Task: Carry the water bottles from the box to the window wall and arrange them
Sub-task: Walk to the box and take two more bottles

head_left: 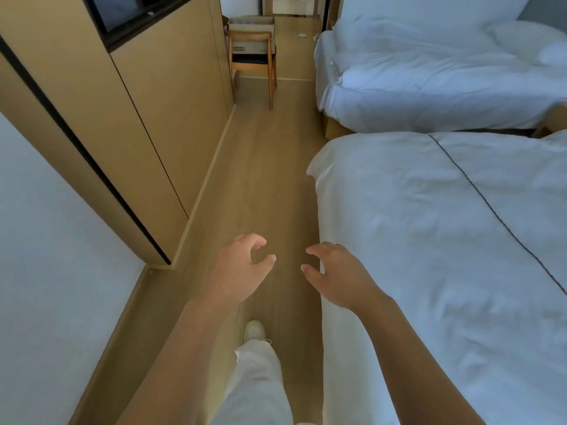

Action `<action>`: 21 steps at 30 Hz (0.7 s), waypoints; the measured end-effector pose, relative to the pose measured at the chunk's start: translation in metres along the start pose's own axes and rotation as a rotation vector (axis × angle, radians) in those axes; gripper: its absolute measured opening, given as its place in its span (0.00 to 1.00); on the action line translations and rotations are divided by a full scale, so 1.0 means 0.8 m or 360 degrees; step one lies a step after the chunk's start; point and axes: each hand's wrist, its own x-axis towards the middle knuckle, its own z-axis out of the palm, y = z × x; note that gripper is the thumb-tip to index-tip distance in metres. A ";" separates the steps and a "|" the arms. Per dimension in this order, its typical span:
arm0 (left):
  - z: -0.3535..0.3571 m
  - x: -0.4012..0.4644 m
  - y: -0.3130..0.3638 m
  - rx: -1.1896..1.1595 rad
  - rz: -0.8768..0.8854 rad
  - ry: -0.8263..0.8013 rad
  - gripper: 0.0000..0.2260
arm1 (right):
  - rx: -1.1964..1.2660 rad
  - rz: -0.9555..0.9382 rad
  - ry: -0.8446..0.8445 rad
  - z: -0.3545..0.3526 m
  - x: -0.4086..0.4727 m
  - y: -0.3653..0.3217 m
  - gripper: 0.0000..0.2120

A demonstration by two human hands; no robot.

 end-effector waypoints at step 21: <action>-0.123 0.517 -0.052 0.0110 0.0076 -0.0115 0.16 | 0.0003 0.0170 -0.0012 -0.076 0.521 -0.003 0.13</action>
